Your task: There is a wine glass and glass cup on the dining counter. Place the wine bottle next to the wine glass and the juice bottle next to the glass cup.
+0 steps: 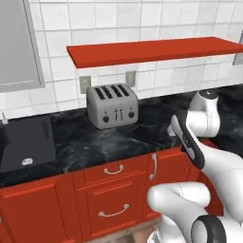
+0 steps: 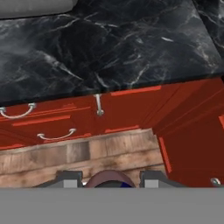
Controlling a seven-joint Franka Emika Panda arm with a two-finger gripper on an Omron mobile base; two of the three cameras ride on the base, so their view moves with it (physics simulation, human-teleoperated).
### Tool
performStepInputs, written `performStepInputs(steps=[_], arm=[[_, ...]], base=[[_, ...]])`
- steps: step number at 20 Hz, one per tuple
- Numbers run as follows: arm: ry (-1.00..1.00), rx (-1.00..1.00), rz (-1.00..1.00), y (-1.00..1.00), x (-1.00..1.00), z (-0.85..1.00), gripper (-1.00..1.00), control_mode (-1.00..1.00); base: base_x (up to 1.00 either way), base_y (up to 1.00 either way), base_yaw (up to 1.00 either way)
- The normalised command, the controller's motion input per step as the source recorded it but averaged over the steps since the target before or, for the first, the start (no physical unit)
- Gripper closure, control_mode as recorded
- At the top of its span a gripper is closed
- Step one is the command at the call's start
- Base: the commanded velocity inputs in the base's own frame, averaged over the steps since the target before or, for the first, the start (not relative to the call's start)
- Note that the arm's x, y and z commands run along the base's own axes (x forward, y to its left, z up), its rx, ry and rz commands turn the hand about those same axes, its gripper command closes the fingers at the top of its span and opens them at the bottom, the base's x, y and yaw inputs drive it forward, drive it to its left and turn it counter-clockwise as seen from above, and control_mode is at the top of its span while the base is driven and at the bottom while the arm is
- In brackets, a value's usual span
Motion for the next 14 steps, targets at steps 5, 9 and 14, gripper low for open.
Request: performStepInputs(steps=[5, 9, 14], arm=[[0.00, 0.00, 0.00, 0.00, 0.00, 0.00, 1.00, 1.00], [0.00, 0.00, 0.00, 0.00, 0.00, 0.00, 1.00, 1.00], [0.00, 0.00, 0.00, 0.00, 0.00, 0.00, 1.00, 1.00]], base=[[-0.30, 0.21, -0.61], [-0.21, 0.07, -0.72], [-0.03, 0.04, -0.89]])
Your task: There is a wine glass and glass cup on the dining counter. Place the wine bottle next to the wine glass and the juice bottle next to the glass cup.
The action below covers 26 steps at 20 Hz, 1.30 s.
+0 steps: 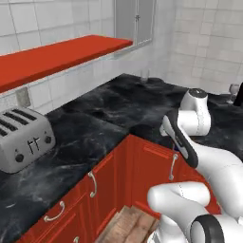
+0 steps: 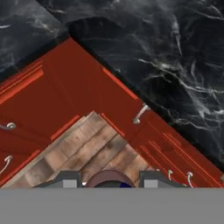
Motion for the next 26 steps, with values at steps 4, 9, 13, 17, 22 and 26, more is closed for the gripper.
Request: performStepInputs(steps=[4, 9, 13, 17, 22, 26], arm=[[0.00, 0.00, 0.00, 0.00, 0.00, 0.00, 1.00, 1.00], [0.00, 0.00, 0.00, 0.00, 0.00, 0.00, 1.00, 1.00], [0.00, 0.00, 0.00, 0.00, 0.00, 0.00, 1.00, 1.00], [0.00, 0.00, 0.00, 0.00, 0.00, 0.00, 1.00, 1.00], [0.00, 0.00, 0.00, 0.00, 0.00, 0.00, 1.00, 1.00], [0.00, 0.00, 0.00, 0.00, 0.00, 0.00, 1.00, 1.00]], base=[[0.00, 0.04, -0.96], [0.00, 0.04, -0.97], [0.00, 0.02, -0.96], [0.02, -0.14, -0.74], [0.14, -0.46, -0.43], [0.26, -0.60, -0.21]])
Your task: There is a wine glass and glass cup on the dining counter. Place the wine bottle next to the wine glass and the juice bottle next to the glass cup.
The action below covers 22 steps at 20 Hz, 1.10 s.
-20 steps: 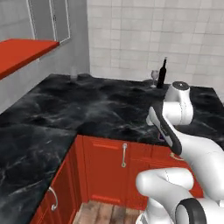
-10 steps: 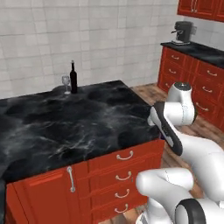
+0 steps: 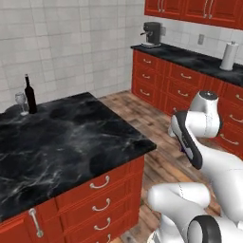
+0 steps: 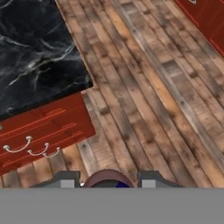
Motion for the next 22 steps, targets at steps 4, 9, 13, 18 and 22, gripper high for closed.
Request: performStepInputs(steps=[4, 9, 13, 18, 22], arm=[[0.00, 0.00, 0.00, 0.00, 0.00, 0.00, 1.00, 1.00], [0.00, 0.00, 0.00, 0.00, 0.00, 0.00, 1.00, 1.00], [0.00, 0.00, 0.00, 0.00, 0.00, 0.00, 1.00, 1.00], [0.00, 0.00, 0.00, 0.00, 0.00, 0.00, 1.00, 1.00], [0.00, 0.00, 0.00, 0.00, 0.00, 0.00, 1.00, 1.00]], base=[[0.38, -0.59, -0.09], [0.54, -0.59, 0.01], [0.54, -0.57, 0.07], [0.54, -0.52, 0.13], [0.64, -0.45, 0.14]])
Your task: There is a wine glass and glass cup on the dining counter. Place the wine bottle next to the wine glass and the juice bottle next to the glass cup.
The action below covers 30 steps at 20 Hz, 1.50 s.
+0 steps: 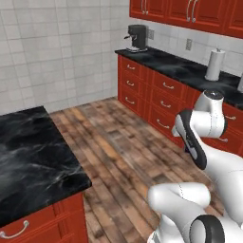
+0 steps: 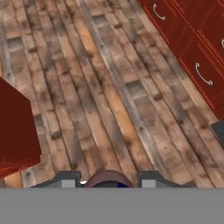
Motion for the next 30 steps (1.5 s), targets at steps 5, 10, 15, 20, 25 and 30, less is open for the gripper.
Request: performStepInputs(steps=[5, 10, 15, 20, 25, 30], arm=[[0.00, 0.00, 0.00, 0.00, 0.00, 0.00, 1.00, 1.00], [0.00, 0.00, 0.00, 0.00, 0.00, 0.00, 1.00, 1.00], [0.00, 0.00, 0.00, 0.00, 0.00, 0.00, 1.00, 1.00], [0.00, 0.00, 0.00, 0.00, 0.00, 0.00, 1.00, 1.00], [0.00, 0.00, 0.00, 0.00, 0.00, 0.00, 1.00, 1.00], [0.00, 0.00, 0.00, 0.00, 0.00, 0.00, 1.00, 1.00]], base=[[0.73, -0.34, 0.15], [0.81, -0.20, 0.16], [0.82, -0.17, 0.19], [0.78, -0.20, 0.24], [0.69, -0.22, 0.34], [0.74, -0.24, 0.27]])
